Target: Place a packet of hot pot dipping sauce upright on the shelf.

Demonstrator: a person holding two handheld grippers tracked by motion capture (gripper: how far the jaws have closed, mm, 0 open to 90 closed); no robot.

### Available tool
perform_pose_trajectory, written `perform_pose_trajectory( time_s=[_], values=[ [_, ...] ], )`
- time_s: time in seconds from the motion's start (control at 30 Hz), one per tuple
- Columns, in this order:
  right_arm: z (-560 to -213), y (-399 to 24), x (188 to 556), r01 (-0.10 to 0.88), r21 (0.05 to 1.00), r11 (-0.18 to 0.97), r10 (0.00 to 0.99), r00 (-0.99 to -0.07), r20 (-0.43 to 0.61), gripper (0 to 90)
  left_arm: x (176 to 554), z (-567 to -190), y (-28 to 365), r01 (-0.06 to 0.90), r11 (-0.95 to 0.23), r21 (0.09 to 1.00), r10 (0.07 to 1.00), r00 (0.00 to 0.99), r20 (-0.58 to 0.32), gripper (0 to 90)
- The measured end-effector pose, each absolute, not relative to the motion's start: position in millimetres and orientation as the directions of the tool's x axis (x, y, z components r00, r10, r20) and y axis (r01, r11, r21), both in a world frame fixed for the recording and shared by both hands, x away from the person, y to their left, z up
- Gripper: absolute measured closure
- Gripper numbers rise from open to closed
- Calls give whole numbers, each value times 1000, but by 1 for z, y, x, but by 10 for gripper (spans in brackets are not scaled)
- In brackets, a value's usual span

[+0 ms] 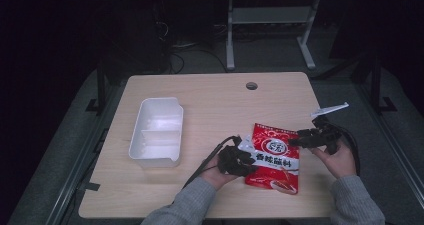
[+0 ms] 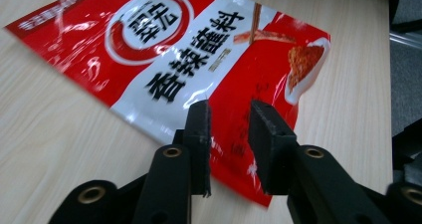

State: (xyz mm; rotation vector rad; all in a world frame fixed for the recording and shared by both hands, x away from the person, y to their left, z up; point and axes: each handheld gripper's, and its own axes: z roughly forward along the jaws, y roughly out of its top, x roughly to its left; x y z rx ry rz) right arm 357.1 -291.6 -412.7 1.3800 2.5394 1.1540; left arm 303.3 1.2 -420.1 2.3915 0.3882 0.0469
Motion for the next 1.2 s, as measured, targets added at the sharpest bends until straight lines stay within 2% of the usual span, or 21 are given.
perform_pose_trajectory(
  time_s=[0.37, 0.43, 0.57, 1.2],
  values=[
    [-431, -307, 363, 773, 575, 269, 785, -521, 334, 335, 305, -439, -33, 265, -794, 547, 260, 962, -89, 724],
    [-434, -310, 363, 781, 570, 257, 789, -509, 343, 330, 307, -440, -32, 284, -780, 557, 270, 957, -110, 731],
    [-439, -313, 363, 791, 568, 228, 784, -495, 374, 328, 304, -440, -33, 267, -791, 551, 266, 960, -82, 746],
    [-458, -307, 368, 840, 495, 224, 782, -458, 423, 351, 302, -440, -32, 261, -789, 556, 269, 961, -70, 751]
  ],
)
